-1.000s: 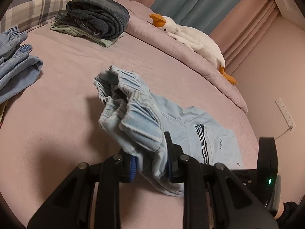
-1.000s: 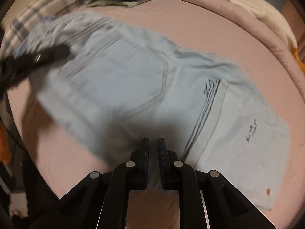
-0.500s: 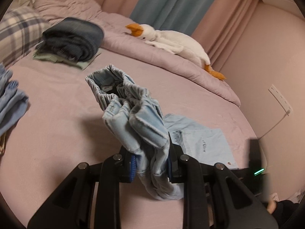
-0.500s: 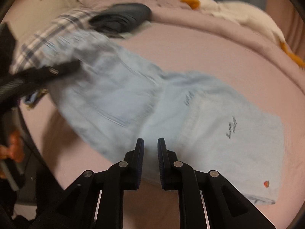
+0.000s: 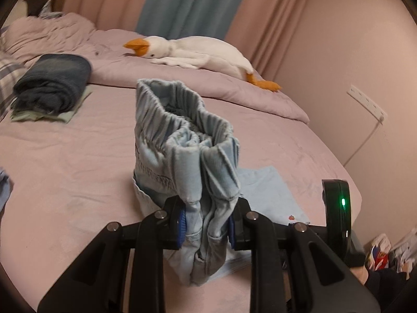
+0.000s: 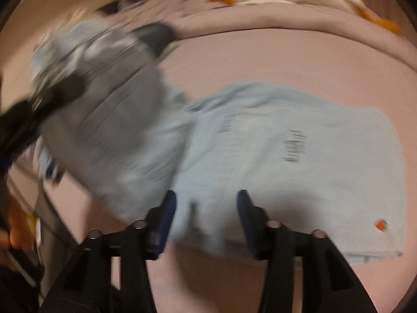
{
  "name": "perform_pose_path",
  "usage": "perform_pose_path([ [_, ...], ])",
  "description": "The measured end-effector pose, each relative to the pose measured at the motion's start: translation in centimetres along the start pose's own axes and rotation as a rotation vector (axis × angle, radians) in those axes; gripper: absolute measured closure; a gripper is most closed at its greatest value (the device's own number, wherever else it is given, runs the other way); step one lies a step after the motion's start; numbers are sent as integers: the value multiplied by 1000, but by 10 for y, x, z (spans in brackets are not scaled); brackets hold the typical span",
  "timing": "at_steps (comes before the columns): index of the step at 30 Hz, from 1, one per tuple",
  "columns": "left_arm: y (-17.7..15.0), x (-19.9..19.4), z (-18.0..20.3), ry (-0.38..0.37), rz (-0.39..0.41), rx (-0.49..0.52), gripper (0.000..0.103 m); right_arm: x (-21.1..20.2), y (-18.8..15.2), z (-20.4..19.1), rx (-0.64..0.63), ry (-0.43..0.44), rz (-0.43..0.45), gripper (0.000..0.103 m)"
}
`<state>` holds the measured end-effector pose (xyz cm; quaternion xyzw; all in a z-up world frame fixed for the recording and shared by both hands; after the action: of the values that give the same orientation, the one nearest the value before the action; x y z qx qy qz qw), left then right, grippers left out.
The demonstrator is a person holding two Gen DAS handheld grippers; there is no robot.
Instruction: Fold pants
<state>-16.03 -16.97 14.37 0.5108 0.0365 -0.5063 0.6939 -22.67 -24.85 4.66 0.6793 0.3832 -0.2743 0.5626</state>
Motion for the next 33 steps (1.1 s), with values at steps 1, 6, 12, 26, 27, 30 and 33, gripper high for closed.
perform_pose_path([
  [1,-1,3,4,-4,-7,11,79,-1,-1,11,58,20,9,52],
  [6,-9,22,27,-16,-53,81,79,-3,-14,61,390,266,124,50],
  [12,-27,56,44,-13,-141,152,75,4,-37,87,716,566,282,45],
  [26,-49,69,32,-52,-240,90,32,-15,-40,115,897,751,301,27],
  [27,-49,63,26,-53,-235,71,32,-16,-37,113,875,706,266,27],
  [30,-49,46,0,-41,-211,-6,31,-17,-33,108,769,559,149,28],
  [33,-50,36,-27,7,-198,-62,31,-17,-23,95,694,417,82,35],
])
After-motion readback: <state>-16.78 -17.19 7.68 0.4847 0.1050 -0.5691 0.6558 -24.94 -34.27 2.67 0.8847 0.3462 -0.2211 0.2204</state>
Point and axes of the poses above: each gripper's, at about its wrist camera, not at the fingertips, and x roughly the way its jaws point, z to its right, y to its top, the point moved 2 cm from there along x, roughly the way its jaws point, and after that the axes turned 11 degrees about -x, right-handed, at the moved point
